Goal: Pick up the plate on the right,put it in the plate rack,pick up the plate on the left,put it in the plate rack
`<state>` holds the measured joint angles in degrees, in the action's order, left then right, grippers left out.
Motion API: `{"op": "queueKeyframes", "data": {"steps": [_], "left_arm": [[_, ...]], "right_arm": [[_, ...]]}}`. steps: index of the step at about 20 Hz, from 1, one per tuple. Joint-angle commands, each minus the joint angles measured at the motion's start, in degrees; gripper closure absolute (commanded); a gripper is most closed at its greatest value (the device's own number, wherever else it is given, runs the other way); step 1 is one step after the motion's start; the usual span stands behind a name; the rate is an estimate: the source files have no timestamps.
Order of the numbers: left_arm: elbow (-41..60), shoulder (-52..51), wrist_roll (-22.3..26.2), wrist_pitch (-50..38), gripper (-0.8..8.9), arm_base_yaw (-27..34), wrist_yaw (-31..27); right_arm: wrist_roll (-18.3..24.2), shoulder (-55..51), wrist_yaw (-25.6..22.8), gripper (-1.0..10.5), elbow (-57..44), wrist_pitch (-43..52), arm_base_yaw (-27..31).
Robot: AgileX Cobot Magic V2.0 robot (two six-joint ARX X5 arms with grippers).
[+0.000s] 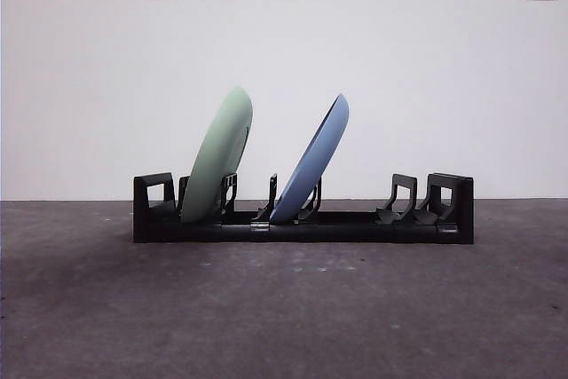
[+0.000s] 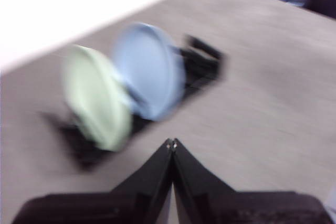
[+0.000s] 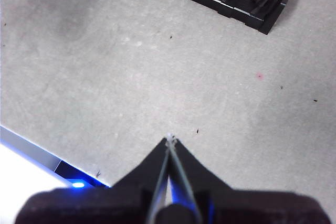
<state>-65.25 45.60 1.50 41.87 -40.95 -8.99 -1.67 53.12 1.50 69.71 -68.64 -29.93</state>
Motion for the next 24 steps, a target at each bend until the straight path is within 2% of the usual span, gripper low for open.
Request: {"op": "queueKeyframes", "data": {"steps": [1,3,6,10,12,14,18,24], "left_arm": [[0.13,-1.27,6.84,-2.95,8.17,5.73,-0.83],[0.13,-2.67,9.53,-4.39,8.17,12.57,3.83],[0.15,-5.33,14.99,-5.42,8.17,24.33,14.38],[0.96,-8.85,19.19,-6.14,8.17,33.94,20.06],[5.68,-11.93,19.32,-11.69,8.17,36.02,22.03],[14.93,-16.22,18.93,-21.18,8.17,37.07,22.93],[36.68,-25.33,14.08,-36.87,8.17,38.25,22.86],[58.18,-38.25,10.27,-40.15,8.17,38.88,20.79]], "right_arm": [[-0.22,-0.04,-0.07,9.5,-0.50,0.35,-0.07],[-0.24,-0.04,-0.07,9.5,-0.50,0.35,-0.07],[-0.22,-0.04,-0.07,9.5,-0.50,0.35,-0.07],[-0.24,-0.04,-0.07,9.5,-0.50,0.35,-0.07],[-0.22,-0.04,-0.07,9.5,-0.50,0.48,-0.07],[-0.24,-0.04,-0.07,9.5,-0.50,0.81,-0.07],[-0.22,-0.04,-0.07,9.5,-0.50,1.81,-0.07],[-0.24,-0.04,-0.07,9.5,-0.50,1.79,-0.07]]}}
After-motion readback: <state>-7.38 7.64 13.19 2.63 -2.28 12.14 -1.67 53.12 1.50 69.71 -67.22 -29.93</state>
